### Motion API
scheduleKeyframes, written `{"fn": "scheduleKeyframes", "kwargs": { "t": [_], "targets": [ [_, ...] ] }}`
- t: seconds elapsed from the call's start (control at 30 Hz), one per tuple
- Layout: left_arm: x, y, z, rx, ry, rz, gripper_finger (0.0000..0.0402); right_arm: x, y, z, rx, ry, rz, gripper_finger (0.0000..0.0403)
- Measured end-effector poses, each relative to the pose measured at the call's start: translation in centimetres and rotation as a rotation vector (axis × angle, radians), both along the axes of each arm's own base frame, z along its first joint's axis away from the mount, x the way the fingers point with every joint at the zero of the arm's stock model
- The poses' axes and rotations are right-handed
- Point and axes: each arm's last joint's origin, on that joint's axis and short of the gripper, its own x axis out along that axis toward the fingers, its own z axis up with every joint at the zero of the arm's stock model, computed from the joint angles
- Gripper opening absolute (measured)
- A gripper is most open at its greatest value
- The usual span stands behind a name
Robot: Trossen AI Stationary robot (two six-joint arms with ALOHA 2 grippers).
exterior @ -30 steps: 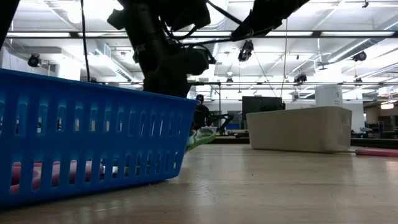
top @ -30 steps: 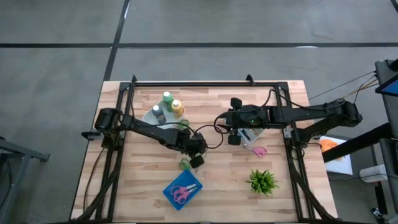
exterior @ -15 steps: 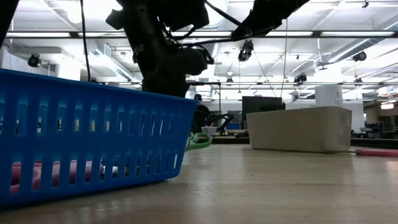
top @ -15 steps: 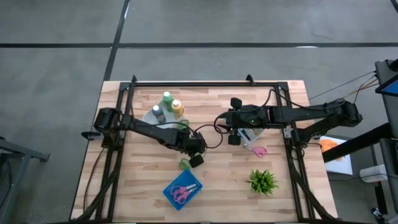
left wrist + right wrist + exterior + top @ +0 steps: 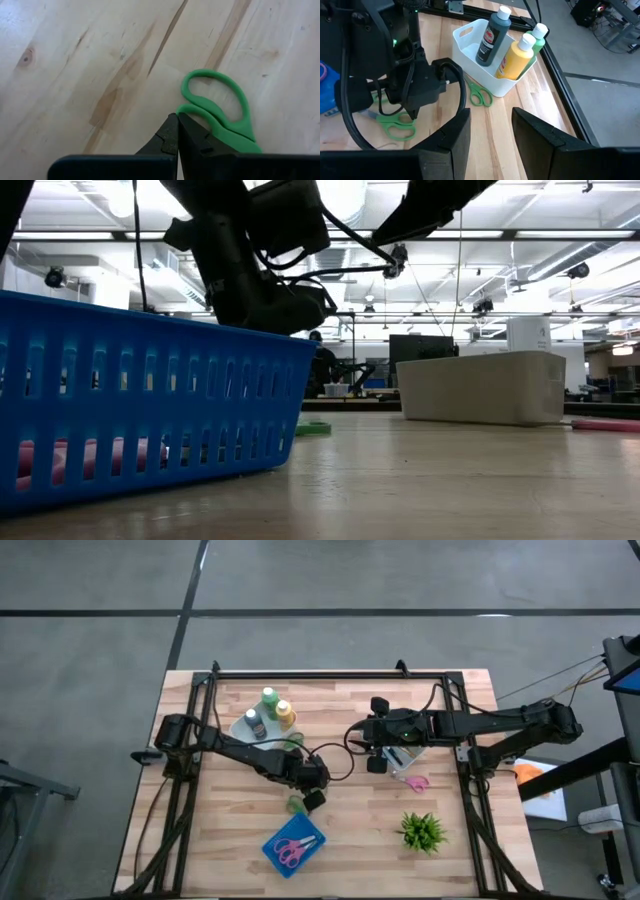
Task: Pick & Place Paint Supplies
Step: Put the green scissors into the blue bin
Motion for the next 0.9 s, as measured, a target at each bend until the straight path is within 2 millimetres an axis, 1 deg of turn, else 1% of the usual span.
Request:
{"fn": "scheduleKeyframes", "kwargs": {
  "t": [0.17,0.37,0.5,0.7,0.9],
  "targets": [
    [0.0,0.0,0.0,-0.004,-0.002,0.010,0.0013,0.0,0.0,0.0,0.000,0.000,0.000,0.0143],
    [0.0,-0.1,0.0,-0.026,-0.001,0.009,0.0055,0.0,0.0,0.0,0.000,0.000,0.000,0.0143],
    [0.0,-0.1,0.3,-0.049,0.002,0.000,0.0072,0.0,0.0,0.0,0.000,0.000,0.000,0.0143],
    [-0.2,-0.1,2.3,-0.053,-0.039,-0.008,0.0074,0.0,0.0,0.0,0.000,0.000,0.000,0.0143],
    [-0.8,0.0,4.3,-0.070,-0.078,-0.005,0.0075,0.0,0.0,0.0,0.000,0.000,0.000,0.0143]
  ]
}}
